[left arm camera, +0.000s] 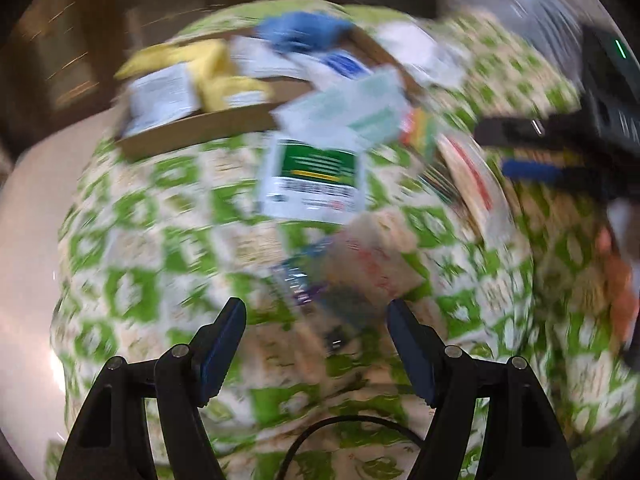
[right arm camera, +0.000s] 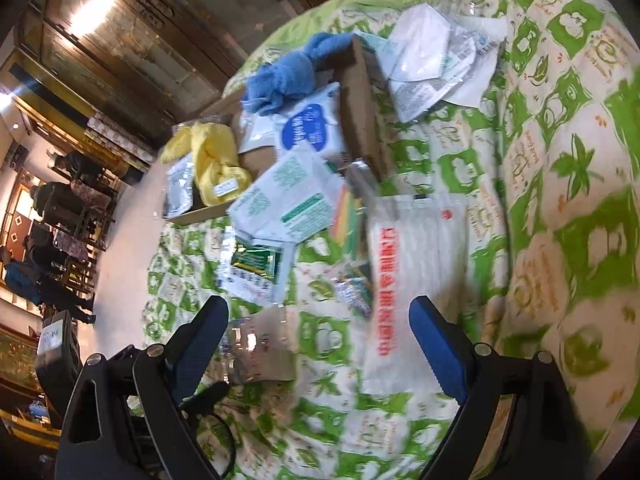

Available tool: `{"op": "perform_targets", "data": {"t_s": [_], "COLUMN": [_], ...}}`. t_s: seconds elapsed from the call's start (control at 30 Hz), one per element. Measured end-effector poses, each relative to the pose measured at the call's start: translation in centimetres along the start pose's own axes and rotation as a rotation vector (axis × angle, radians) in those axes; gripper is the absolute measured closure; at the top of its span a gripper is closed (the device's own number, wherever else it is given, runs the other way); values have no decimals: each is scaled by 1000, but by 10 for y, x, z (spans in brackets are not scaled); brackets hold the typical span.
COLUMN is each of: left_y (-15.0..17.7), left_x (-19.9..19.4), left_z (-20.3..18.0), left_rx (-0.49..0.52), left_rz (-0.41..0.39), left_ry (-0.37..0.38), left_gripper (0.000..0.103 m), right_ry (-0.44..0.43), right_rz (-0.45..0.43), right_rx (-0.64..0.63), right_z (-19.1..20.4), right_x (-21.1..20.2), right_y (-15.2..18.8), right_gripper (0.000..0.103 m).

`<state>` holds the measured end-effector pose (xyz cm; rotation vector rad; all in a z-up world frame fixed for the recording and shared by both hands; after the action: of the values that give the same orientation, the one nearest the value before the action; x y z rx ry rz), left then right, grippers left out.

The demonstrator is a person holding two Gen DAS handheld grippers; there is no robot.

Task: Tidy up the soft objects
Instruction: 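Grasp the white red-lettered packet with right tool while left tool grasps the Dole snack bag, then lift and carry the red-lettered packet with right tool while left tool carries the Dole bag toward the box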

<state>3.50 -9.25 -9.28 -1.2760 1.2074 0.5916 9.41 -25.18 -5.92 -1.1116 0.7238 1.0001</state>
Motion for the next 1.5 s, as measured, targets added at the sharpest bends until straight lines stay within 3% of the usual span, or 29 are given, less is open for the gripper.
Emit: {"op": "perform_targets", "data": {"t_s": [0.1, 0.23, 0.33, 0.4, 0.43, 0.47, 0.57, 0.6, 0.67, 0.77, 0.9, 0.97, 1.07, 1.27, 1.5], "left_y": [-5, -11, -14, -17, -17, -17, -17, -15, -13, -8, 5, 13, 19, 6, -4], "left_x": [14, 29, 43, 52, 56, 58, 59, 58, 56, 48, 39, 39, 39, 41, 67], "left_z": [-15, -22, -32, -36, -37, -38, -39, -40, -39, -37, -33, -32, -33, -48, -55], "left_rx": [114, 186, 234, 264, 270, 268, 237, 226, 207, 147, 63, 49, 69, 181, 266], "left_rz": [29, 53, 85, 89, 91, 91, 92, 101, 111, 107, 95, 90, 91, 67, 121], "left_ry": [-24, -41, -23, -39, -47, -49, -10, 15, 36, 75, 107, 91, 45, -44, -56], "left_gripper": [27, 27, 18, 16, 16, 16, 18, 26, 38, 48, 50, 49, 39, 33, 19], "right_ry": [-18, -23, 54, 131, 176, 210, 259, 276, 279, 244, 153, 151, 149, 131, 118], "right_rz": [18, 40, 95, 134, 152, 171, 247, 260, 260, 227, 166, 149, 123, 83, 89], "right_rx": [40, 53, 0, -50, -68, -75, -64, -68, -75, -81, -130, -168, -187, -141, -132], "right_z": [-15, -22, -22, -22, -24, -27, -37, -39, -37, -31, -6, 4, 11, 4, 3], "right_x": [-3, -1, 11, 21, 26, 32, 49, 54, 56, 50, 34, 30, 29, 24, 24], "right_y": [-6, -11, -7, -1, 2, 5, 12, 13, 14, 15, 20, 22, 20, 10, 10], "right_gripper": [12, 12, 12, 17, 24, 31, 38, 39, 51, 62, 63, 63, 63, 63, 63]}}
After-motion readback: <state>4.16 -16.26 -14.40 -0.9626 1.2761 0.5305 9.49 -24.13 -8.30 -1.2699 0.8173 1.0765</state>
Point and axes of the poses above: each gripper's, at about its wrist camera, not at the fingertips, and x roughly the way its jaws point, z to its left, y to its underside, the point moved 7 cm from there along x, roughly the way its jaws point, and after that the axes turned 10 degrees about -x, right-handed, at the moved point
